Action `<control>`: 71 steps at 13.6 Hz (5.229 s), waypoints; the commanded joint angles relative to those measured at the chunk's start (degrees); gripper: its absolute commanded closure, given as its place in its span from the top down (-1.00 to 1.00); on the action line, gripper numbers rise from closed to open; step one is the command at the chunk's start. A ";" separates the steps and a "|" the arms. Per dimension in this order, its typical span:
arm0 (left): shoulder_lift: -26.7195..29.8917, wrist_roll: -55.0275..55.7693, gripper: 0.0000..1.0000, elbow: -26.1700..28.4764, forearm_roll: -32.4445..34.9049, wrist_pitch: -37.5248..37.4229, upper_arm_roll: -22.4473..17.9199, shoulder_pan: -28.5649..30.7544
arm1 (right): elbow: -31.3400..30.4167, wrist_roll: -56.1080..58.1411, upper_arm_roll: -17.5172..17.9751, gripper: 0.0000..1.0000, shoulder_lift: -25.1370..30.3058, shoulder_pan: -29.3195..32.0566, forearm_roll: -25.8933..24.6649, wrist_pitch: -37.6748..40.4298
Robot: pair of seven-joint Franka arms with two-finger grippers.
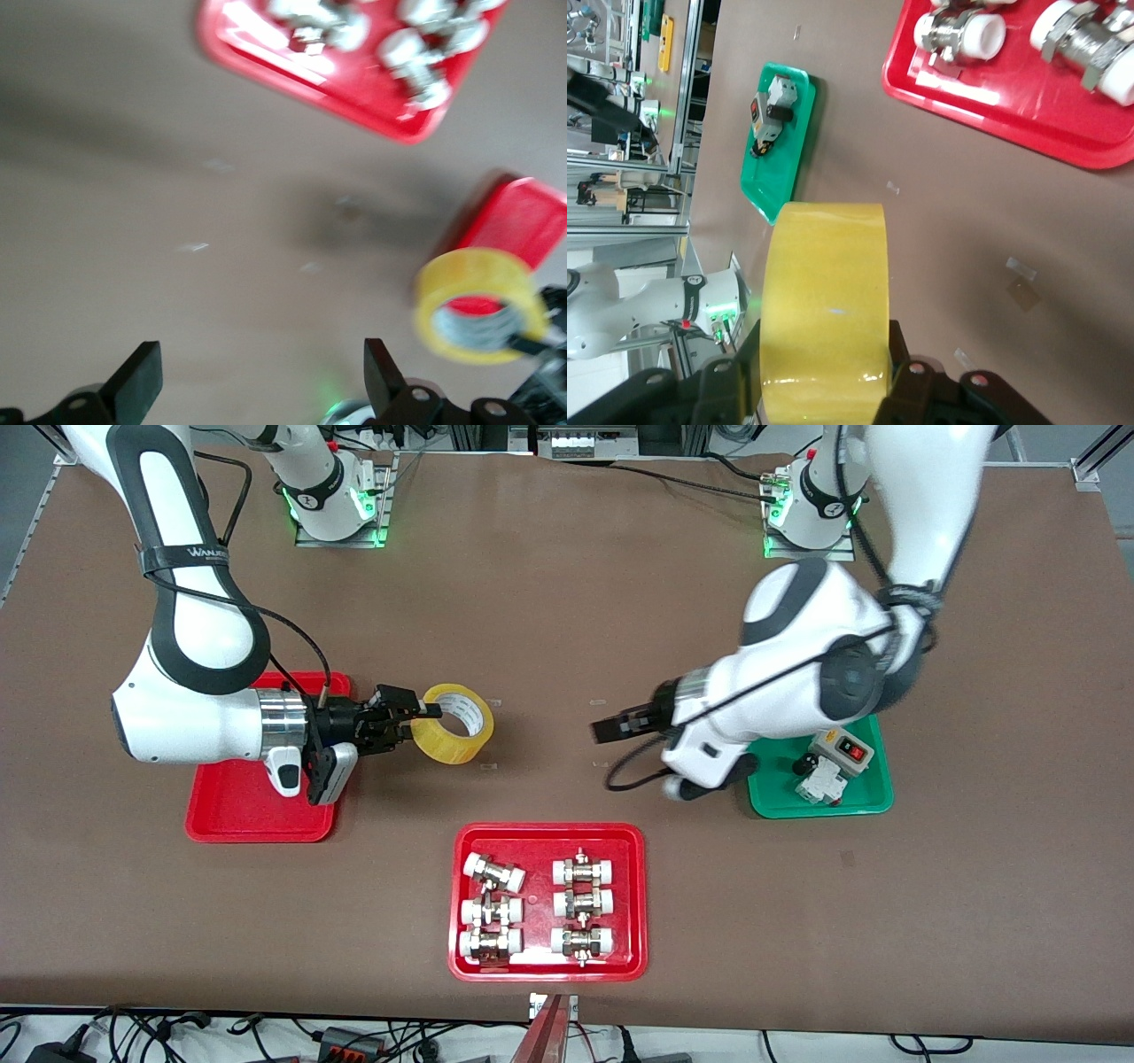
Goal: Left arm passes tape to right arm into tray
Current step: 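Open the left gripper and withdraw it toward the green tray, then lower the tape into the empty red tray with the right gripper, then open the right gripper and lift it away from the tape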
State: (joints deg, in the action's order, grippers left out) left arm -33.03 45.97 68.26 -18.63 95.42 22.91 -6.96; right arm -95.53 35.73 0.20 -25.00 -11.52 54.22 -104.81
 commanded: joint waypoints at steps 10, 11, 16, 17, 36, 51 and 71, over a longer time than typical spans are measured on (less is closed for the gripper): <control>14.91 -26.98 1.00 6.42 23.11 -23.45 0.99 12.06 | -0.54 -0.04 -2.31 -0.47 -6.02 18.09 -4.63 -1.54; 16.67 -26.98 1.00 9.23 23.11 -22.22 0.99 12.15 | -0.97 -0.04 -2.31 -0.47 -6.12 20.20 -4.82 -0.40; 25.20 -26.89 1.00 22.08 22.93 -12.89 0.99 12.24 | -1.07 0.57 -2.31 -0.47 -10.59 28.55 -4.82 5.75; 26.25 -26.89 1.00 23.92 22.93 -12.37 1.08 12.15 | -1.07 0.83 -2.31 -0.47 -10.77 29.79 -4.91 6.63; 30.56 -32.43 1.00 25.15 22.41 -2.35 -13.68 6.00 | -0.80 4.61 -2.23 1.00 -13.59 29.81 -16.59 4.27; 27.85 -41.14 1.00 17.52 21.18 -7.00 -14.39 10.22 | -1.07 3.82 -2.31 1.00 -8.58 20.05 -37.85 -4.07; 27.85 -35.77 1.00 17.61 20.56 -9.11 -10.87 9.43 | 23.42 -37.31 -2.14 1.00 1.88 10.29 -50.52 20.50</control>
State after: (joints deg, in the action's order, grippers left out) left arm -4.33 11.17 87.73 2.63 87.01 11.93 2.64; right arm -78.45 0.73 -1.75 -22.30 -1.13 4.63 -89.60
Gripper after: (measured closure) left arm 0.000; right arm 0.000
